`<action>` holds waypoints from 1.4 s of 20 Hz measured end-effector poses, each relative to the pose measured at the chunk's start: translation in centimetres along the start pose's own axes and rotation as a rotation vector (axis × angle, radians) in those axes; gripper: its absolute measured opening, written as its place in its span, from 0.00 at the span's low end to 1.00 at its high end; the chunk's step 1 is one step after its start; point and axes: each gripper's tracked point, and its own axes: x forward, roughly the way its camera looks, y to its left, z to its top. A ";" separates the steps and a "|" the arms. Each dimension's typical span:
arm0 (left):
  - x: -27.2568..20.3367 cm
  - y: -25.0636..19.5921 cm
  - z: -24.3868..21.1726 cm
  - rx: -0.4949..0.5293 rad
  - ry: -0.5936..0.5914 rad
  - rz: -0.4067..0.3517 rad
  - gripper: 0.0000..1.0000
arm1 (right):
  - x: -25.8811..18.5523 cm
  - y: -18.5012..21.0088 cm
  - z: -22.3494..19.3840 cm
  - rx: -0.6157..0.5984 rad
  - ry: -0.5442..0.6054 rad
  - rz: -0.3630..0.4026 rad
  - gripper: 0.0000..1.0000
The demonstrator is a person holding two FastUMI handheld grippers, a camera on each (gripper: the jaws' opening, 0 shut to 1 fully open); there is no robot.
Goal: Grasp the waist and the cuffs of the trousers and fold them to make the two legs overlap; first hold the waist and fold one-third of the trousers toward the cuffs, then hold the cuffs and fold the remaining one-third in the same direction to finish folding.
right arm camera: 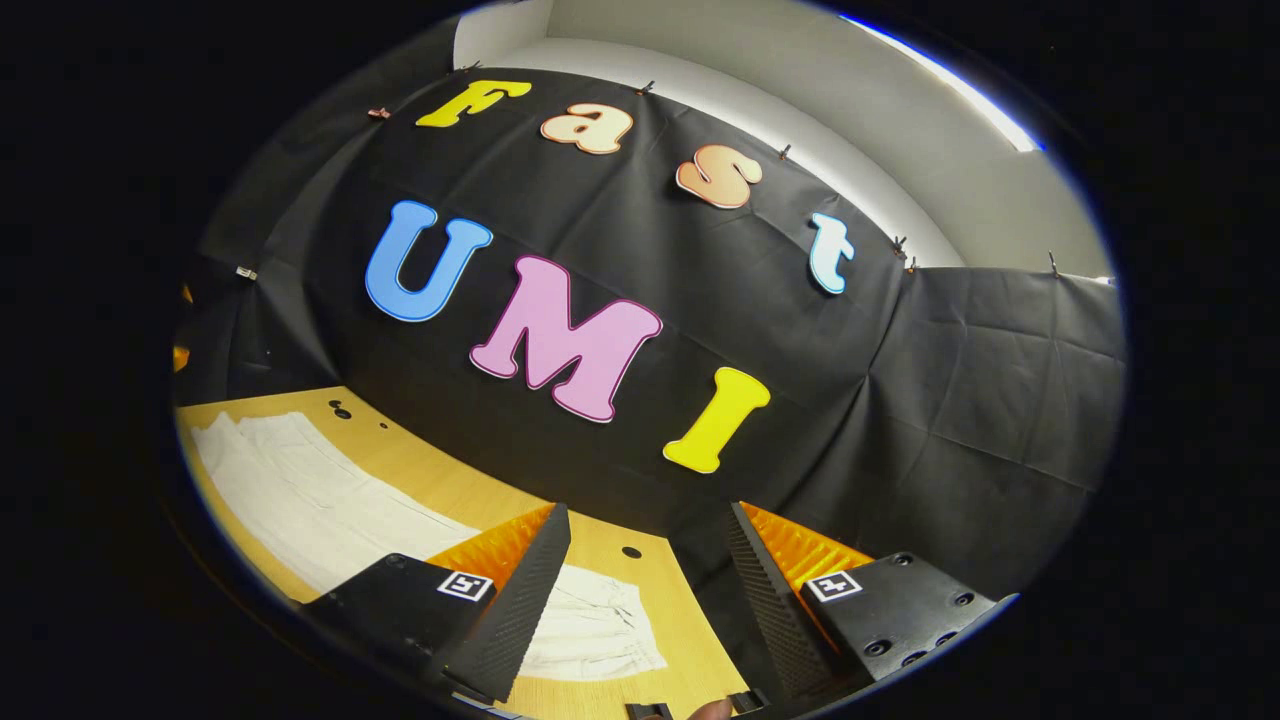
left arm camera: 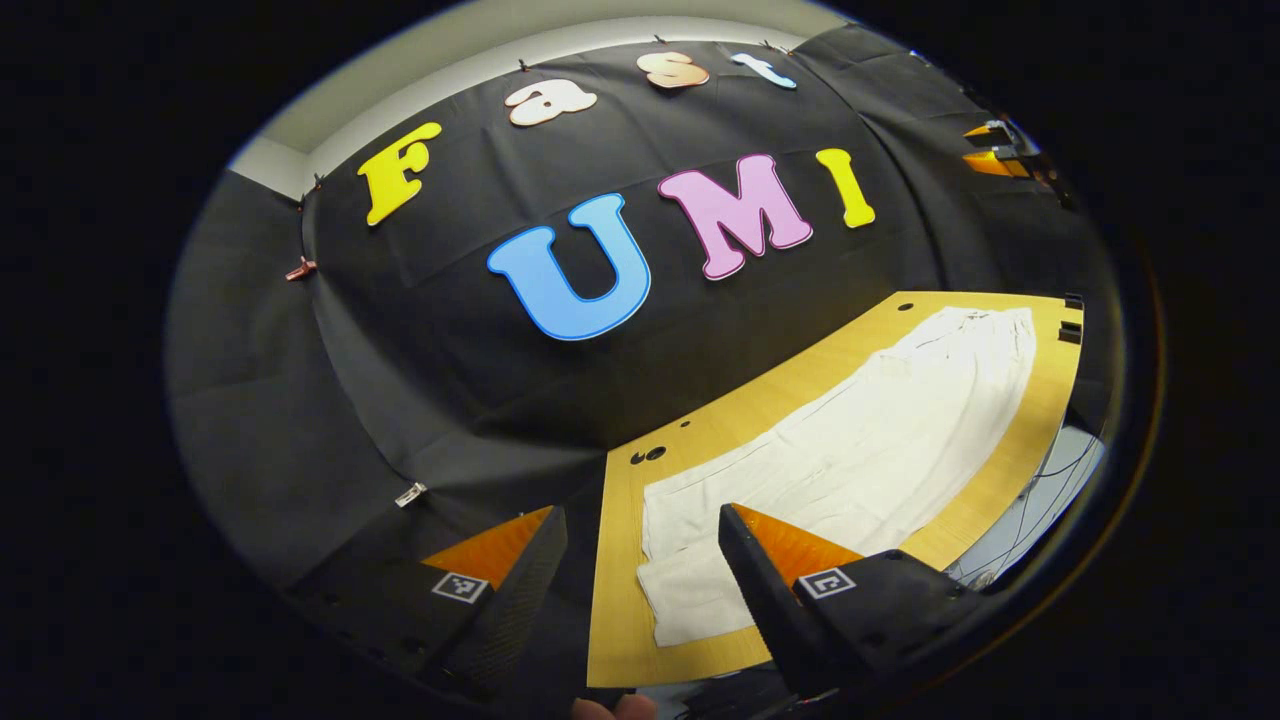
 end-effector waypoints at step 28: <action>9.4 -12.3 -19.9 0.815 0.292 -0.474 0.98 | -6.1 0.9 -18.4 -0.319 0.336 0.214 0.97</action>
